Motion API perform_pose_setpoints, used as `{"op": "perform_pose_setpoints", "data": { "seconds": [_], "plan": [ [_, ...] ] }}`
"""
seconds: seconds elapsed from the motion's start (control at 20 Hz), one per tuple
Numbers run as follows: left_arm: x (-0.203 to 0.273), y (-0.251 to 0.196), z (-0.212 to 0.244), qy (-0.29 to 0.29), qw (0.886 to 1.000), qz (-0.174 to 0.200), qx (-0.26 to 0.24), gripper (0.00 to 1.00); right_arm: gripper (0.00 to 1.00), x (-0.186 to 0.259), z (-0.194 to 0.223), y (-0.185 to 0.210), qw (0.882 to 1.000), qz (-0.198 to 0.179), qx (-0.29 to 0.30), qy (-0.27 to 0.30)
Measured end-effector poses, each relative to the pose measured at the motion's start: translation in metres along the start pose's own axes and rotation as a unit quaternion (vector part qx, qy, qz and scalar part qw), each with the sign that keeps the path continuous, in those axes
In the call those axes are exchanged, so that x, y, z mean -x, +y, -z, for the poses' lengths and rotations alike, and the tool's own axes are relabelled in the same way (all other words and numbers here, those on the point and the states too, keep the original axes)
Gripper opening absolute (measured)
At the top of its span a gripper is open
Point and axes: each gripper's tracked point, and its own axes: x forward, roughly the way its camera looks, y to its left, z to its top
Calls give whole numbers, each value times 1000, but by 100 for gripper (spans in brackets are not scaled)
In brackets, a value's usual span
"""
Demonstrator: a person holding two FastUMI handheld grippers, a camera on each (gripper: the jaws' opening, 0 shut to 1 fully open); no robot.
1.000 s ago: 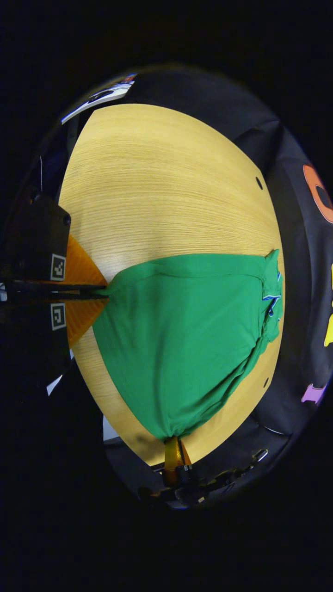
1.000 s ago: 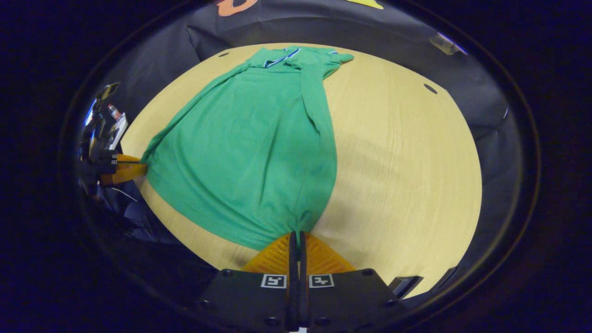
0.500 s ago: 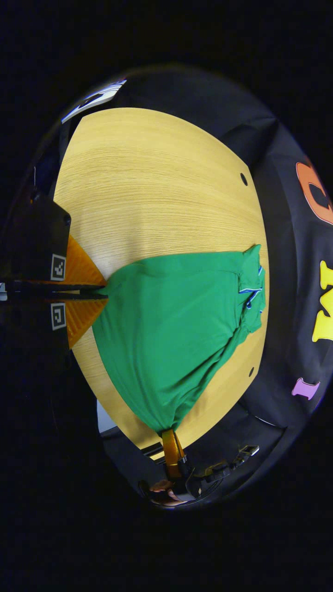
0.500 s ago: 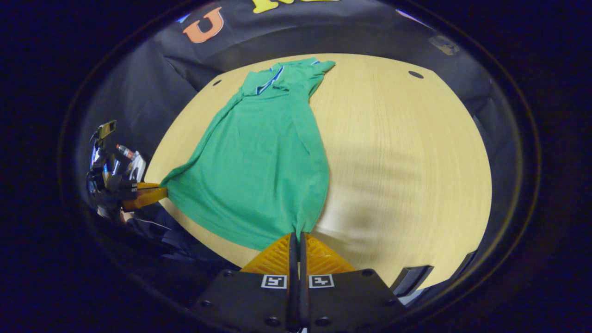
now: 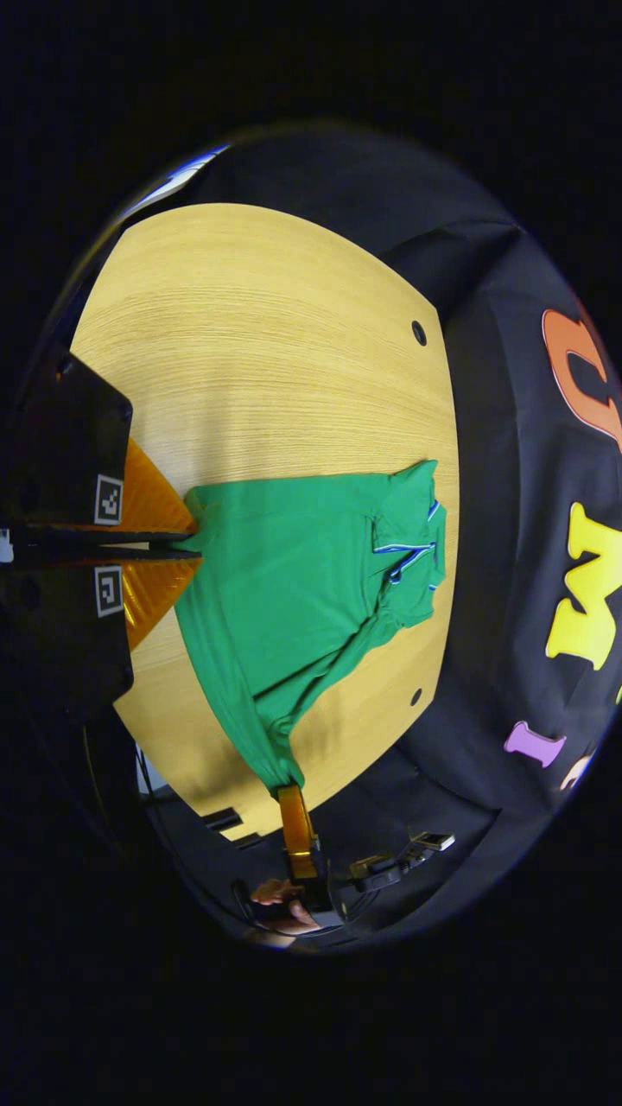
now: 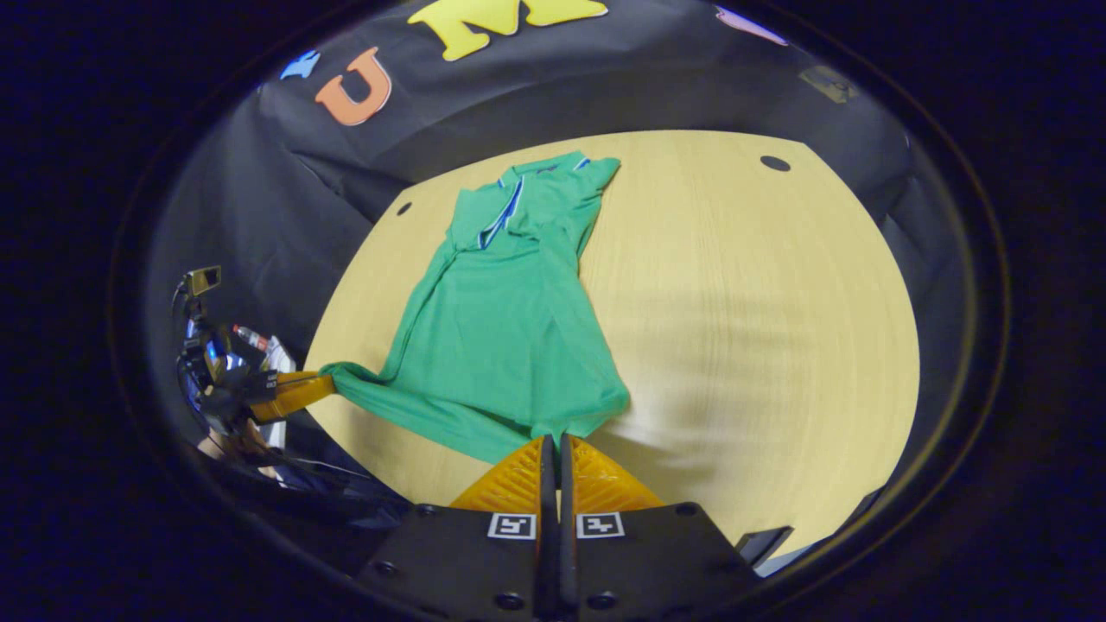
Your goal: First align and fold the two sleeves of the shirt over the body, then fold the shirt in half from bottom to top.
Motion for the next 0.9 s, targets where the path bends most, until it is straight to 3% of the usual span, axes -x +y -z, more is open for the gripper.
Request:
{"op": "perform_pose_setpoints", "data": {
  "seconds": [0.25,0.65,0.9],
  "plan": [
    [-8,13,-53,-33,999,2,-3,4,0,7,-63,5,998,-18,-52,-34],
    [-33,29,-155,-85,996,7,-1,4,2,-5,-157,13,996,-13,-32,-78],
    [-50,46,-220,-115,992,22,50,4,2,-16,-217,15,994,2,-16,-111]
  ]
}}
